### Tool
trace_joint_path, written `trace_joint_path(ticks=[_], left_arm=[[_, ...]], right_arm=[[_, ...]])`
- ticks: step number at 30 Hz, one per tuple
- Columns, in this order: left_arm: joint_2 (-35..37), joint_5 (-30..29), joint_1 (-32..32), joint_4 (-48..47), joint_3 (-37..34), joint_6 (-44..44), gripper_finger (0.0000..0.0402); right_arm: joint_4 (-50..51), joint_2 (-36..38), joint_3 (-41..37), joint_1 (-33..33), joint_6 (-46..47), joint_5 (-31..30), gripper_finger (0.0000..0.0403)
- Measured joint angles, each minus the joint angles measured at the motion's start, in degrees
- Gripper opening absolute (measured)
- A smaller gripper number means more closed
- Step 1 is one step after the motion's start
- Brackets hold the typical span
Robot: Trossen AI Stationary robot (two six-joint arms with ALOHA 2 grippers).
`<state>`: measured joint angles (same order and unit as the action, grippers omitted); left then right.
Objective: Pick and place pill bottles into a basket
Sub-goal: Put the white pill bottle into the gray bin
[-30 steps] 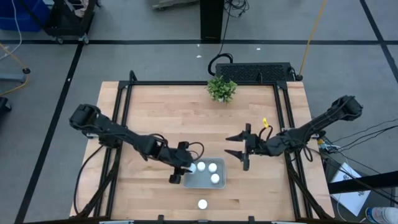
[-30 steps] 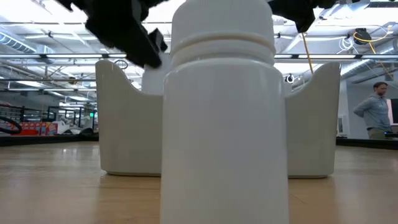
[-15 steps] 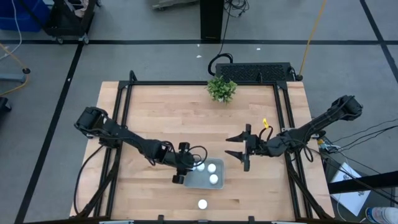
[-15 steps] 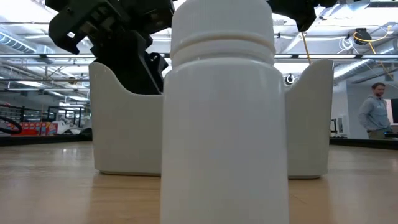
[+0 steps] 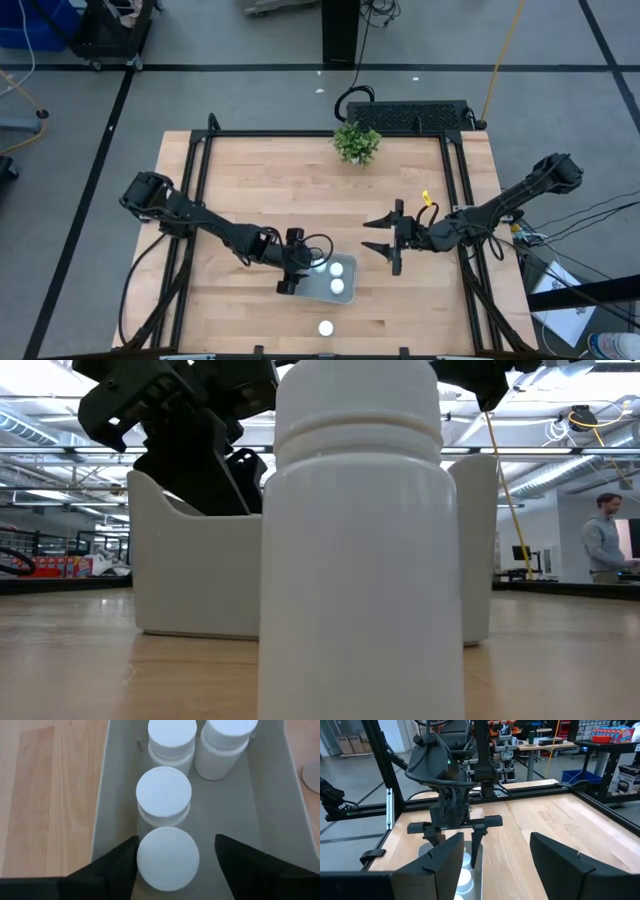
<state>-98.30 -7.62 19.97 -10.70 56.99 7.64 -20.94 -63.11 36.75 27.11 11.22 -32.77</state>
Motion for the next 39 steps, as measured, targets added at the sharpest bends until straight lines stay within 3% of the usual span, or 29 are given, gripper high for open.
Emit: trace_joint_path(ticks=[12, 21, 26, 35, 39], left_arm=[[0.36, 0.07, 0.04, -0.67, 0.0, 0.07, 0.0258], [7.95, -0.98, 0.64, -2.24, 0.59, 0.04, 0.0266], [10.37, 1.55, 3.71, 0.99, 0.59, 1.19, 0.0259], [6.12, -2.21, 10.07, 11.7, 1.01, 1.36, 0.0238], [1.49, -0.75, 11.71, 9.69, 7.19, 1.74, 0.0241]], right_arm=[[0.1, 0.0, 0.02, 0.0, -0.11, 0.01, 0.0221], [0.17, -0.02, 0.04, -0.02, -0.07, 0.01, 0.0221], [0.21, -0.02, 0.04, -0.02, -0.11, 0.01, 0.0221], [-0.01, -0.02, 0.04, -0.02, -0.06, -0.01, 0.0221], [-0.25, -0.02, 0.04, -0.02, 0.02, -0.01, 0.0221]])
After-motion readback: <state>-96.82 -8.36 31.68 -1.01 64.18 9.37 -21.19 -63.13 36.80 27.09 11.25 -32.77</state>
